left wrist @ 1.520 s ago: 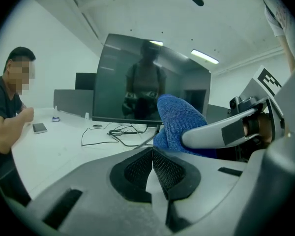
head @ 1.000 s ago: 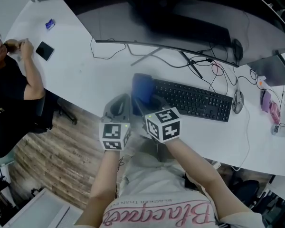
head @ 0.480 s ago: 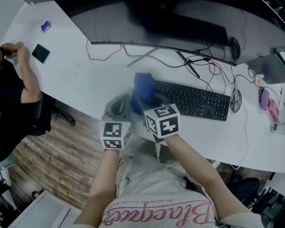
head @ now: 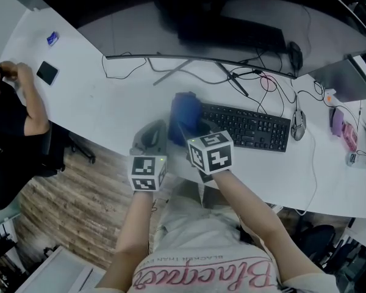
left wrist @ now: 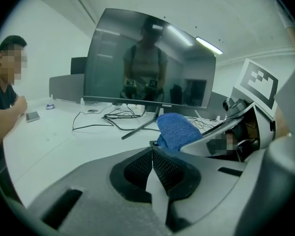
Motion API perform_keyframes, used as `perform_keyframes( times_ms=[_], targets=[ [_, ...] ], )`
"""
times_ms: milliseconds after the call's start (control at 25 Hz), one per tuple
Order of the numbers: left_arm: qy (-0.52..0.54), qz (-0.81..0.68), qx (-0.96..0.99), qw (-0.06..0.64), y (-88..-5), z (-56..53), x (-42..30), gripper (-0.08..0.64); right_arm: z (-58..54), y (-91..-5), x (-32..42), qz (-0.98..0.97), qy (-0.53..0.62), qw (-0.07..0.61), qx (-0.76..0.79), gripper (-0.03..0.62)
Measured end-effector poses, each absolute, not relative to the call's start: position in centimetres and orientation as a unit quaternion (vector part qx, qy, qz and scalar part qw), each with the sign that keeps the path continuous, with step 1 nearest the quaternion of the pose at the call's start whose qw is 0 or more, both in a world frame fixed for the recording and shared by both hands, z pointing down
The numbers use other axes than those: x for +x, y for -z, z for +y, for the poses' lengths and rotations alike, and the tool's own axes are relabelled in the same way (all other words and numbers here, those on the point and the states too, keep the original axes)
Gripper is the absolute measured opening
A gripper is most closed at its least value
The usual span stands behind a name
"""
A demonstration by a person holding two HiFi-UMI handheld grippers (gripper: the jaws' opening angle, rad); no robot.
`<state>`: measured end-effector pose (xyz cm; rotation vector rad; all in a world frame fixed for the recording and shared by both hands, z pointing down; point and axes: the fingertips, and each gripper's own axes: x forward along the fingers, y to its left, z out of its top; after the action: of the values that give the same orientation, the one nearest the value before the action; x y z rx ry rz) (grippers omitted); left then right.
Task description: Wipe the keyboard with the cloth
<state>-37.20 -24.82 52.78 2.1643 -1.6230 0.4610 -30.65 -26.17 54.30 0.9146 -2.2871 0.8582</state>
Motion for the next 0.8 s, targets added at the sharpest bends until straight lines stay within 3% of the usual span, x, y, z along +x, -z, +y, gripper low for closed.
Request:
perform_keyframes(
  times_ms=[800],
  targets=[
    [-0.176, -0.585, 0.768, 0.192, -52.3, -25.8, -31.1, 0.006, -26.4, -54.4, -24.4, -0.847, -0.315, 0.265, 0.337, 0.097]
  ],
)
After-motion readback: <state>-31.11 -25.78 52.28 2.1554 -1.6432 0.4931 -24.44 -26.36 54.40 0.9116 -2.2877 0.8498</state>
